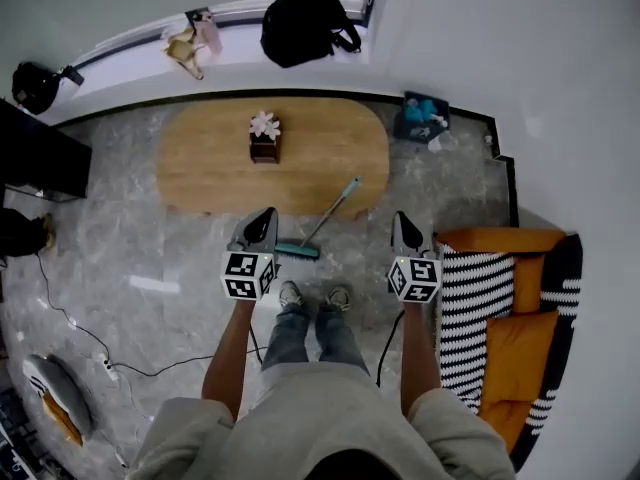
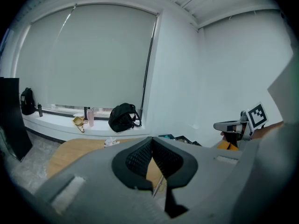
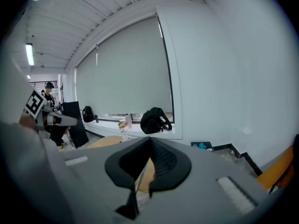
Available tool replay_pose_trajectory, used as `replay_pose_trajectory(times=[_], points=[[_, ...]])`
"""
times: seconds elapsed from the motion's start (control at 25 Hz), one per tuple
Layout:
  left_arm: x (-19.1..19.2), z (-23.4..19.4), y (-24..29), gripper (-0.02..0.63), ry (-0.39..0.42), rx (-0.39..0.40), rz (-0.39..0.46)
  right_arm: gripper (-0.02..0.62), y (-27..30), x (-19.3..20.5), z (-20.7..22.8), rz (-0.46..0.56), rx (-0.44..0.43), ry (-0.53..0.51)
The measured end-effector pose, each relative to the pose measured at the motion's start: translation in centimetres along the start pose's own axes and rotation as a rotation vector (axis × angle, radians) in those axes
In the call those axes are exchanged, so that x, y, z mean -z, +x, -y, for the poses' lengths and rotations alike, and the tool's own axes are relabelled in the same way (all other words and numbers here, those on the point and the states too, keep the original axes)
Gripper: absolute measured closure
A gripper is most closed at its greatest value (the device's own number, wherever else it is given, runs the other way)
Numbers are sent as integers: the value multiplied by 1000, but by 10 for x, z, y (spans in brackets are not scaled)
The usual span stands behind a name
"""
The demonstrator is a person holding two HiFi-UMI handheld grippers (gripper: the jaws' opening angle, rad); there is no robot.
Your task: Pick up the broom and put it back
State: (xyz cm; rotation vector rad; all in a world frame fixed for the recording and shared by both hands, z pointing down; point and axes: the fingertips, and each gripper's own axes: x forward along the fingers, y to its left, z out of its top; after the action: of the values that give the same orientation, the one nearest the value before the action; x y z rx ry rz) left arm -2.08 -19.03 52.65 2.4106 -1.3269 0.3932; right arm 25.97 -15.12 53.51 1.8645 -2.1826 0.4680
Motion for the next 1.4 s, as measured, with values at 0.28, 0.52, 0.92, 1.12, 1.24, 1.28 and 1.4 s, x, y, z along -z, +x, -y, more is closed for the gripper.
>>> replay_pose_trajectory(times=[0.28, 0.52, 0.92, 1.12, 1.24, 1.28, 1.4], points=[[-32, 1, -10, 603, 26, -2, 45, 595, -25, -32, -5, 32, 6, -51], [-68, 0, -18, 603, 52, -3, 101, 595, -34, -53, -11, 58, 15, -66], [-106, 0, -43, 603, 94, -10, 169, 595, -50, -82, -21, 118, 31, -73], [-110, 5, -52, 603, 108, -7, 185, 595, -56, -89, -30, 136, 24, -85], [-112, 7, -56, 603, 111, -8, 192, 595, -57, -93, -34, 147, 16, -92], [-112, 8, -57, 603, 112, -8, 193, 595, -58, -94, -35, 148, 15, -92], [-113, 10, -60, 603, 111, -7, 197, 595, -61, -97, -37, 152, 12, -93]])
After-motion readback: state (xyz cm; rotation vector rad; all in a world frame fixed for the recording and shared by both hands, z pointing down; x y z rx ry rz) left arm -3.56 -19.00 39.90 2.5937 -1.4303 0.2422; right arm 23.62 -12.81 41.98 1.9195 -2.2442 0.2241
